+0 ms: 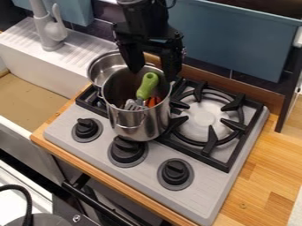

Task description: Move the silver pot on the right burner

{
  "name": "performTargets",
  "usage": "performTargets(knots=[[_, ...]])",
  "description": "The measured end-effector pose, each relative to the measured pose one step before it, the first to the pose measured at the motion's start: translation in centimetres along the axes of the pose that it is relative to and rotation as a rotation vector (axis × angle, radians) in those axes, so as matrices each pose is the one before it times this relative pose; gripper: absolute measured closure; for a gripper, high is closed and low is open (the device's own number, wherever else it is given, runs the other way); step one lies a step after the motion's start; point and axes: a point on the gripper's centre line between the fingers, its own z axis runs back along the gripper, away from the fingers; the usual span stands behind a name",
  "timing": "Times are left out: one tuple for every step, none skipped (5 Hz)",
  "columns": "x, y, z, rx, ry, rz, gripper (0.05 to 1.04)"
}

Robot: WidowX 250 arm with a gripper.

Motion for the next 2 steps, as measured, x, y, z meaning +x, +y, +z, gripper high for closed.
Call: performTargets(knots=[[-0.389,0.031,-0.643,-0.0062,0.0296,0.0070,0.083],[0.728,0.814,0.979,-0.0176,-0.0032,0.0430,0.083]])
